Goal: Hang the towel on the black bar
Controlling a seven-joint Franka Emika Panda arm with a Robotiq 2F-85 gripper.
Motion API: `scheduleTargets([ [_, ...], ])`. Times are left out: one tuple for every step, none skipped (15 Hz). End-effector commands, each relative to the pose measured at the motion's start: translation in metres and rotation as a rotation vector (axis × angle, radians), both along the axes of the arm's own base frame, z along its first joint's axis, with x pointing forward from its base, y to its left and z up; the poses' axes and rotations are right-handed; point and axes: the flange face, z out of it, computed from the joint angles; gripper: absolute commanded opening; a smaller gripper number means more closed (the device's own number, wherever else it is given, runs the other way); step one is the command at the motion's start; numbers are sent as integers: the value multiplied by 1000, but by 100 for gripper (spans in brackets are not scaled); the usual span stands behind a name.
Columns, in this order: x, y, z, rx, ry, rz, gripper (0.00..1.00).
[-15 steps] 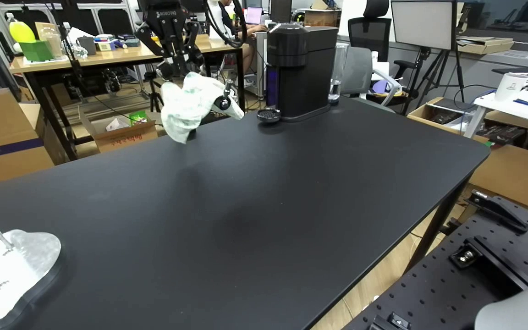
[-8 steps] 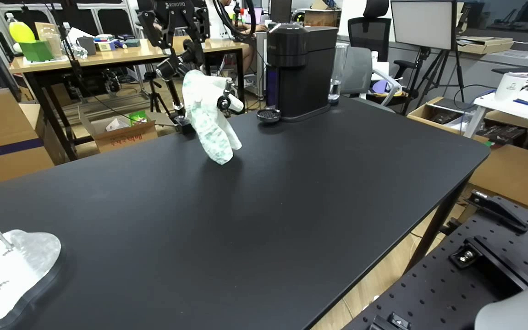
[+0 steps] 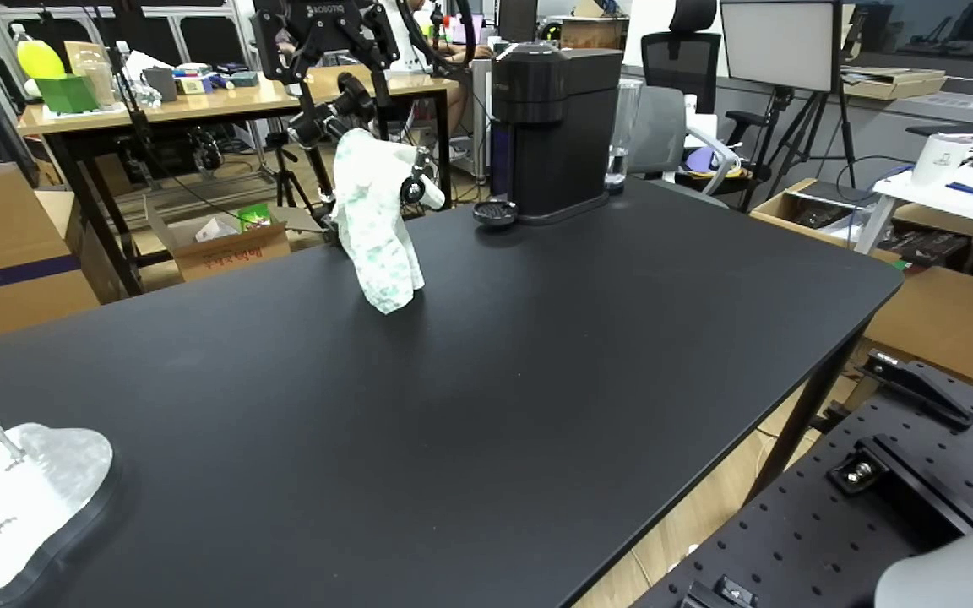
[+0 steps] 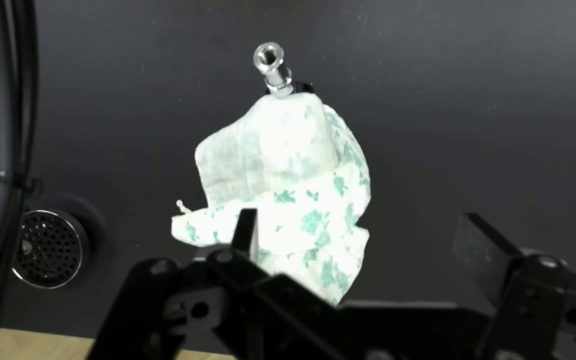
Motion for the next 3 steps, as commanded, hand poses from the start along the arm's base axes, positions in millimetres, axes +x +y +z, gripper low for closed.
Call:
scheduleTargets([
  [-9, -3, 9, -24, 18, -80, 100],
  [-1, 0, 0, -8, 10, -28, 99],
  [-1, 1, -1, -9, 12, -28, 99],
])
